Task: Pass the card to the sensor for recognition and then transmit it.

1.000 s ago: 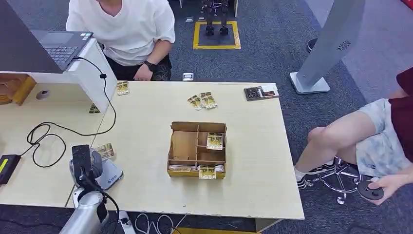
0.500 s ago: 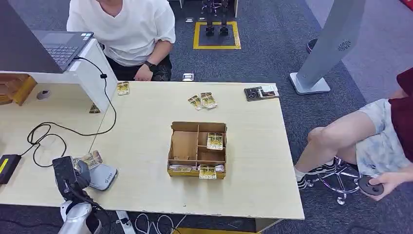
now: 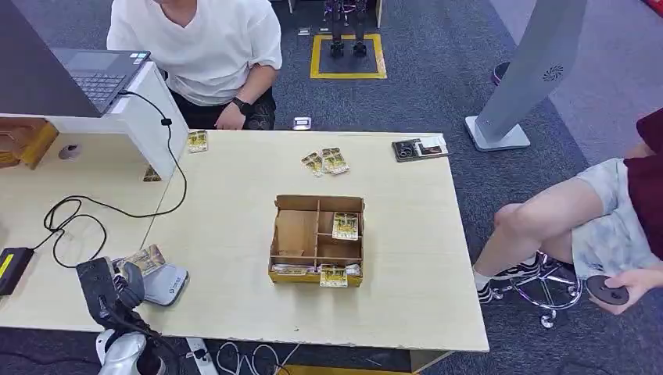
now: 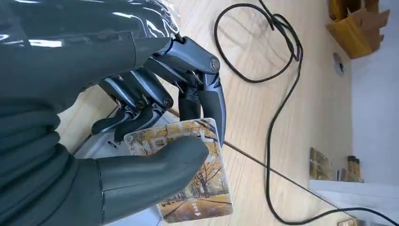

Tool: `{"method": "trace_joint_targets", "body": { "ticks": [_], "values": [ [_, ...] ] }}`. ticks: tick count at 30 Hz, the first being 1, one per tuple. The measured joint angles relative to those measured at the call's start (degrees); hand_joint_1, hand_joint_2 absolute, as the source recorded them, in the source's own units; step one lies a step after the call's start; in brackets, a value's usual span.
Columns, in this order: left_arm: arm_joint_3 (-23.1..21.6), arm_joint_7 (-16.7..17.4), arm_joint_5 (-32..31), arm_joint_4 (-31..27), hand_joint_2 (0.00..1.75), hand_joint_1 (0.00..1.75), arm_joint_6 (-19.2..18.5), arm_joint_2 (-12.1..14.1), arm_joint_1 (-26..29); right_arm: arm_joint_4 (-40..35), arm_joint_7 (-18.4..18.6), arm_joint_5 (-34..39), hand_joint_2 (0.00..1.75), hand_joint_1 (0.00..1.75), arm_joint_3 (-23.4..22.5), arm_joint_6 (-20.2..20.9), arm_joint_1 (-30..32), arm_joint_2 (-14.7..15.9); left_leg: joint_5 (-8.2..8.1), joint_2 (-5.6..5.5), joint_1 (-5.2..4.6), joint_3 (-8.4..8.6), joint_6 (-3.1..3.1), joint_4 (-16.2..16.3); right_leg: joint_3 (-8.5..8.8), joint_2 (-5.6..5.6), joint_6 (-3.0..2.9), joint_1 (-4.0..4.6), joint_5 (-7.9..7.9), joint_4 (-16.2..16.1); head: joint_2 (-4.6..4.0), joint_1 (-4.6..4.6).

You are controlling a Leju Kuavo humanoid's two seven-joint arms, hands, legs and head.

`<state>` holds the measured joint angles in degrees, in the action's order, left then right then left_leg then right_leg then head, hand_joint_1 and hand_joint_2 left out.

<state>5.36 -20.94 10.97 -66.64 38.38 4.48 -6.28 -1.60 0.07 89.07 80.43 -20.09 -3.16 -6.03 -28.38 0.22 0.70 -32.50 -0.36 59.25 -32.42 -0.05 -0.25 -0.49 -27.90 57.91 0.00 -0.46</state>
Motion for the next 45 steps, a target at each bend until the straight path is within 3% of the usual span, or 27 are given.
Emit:
{"method": "trace_joint_targets", "body": {
  "ticks": [29,31,34,41,45],
  "values": [
    [1.07,-1.12,-4.26,-4.79,1.75,1.75,0.00,-1.22,1.58,0.44,0.00,-0.02,1.75,0.00,-0.48,0.28,-0.02,-0.15,0.00,0.00,0.00,-0.02,0.00,0.00,-0.01,0.00,0.00,0.00,0.00,-0.01,0.00,0.00],
    [1.71,-1.99,-5.42,-5.75,1.75,1.75,0.00,-1.66,1.67,0.52,0.00,0.00,1.75,0.00,-0.52,0.28,-0.02,-0.24,0.00,0.00,0.00,-0.03,0.00,0.00,-0.01,0.00,0.00,0.00,0.00,-0.01,0.00,0.00],
    [3.93,-5.99,-8.94,-12.31,1.75,1.75,0.00,-4.35,2.15,1.14,0.00,0.00,1.75,0.00,-0.79,0.28,-0.07,-0.66,0.00,-0.02,0.00,-0.03,0.00,0.01,-0.02,-0.01,0.00,0.00,0.00,-0.01,0.00,-0.02],
    [3.52,-7.28,-14.82,-17.42,1.75,1.75,0.00,-6.21,2.41,1.75,0.00,0.00,1.75,0.00,-0.81,0.50,-0.13,-1.03,0.00,-0.02,0.00,-0.02,0.00,0.01,-0.03,-0.01,0.00,0.00,0.00,-0.02,0.00,0.00],
    [2.64,-7.93,-23.61,-18.73,1.75,1.75,0.00,-7.47,2.18,1.92,0.00,-0.02,1.75,0.00,-0.81,0.92,-0.15,-1.09,0.00,-0.02,0.00,-0.02,0.00,0.02,-0.04,-0.01,0.00,0.00,0.00,-0.03,0.00,0.00]
  ]
}}
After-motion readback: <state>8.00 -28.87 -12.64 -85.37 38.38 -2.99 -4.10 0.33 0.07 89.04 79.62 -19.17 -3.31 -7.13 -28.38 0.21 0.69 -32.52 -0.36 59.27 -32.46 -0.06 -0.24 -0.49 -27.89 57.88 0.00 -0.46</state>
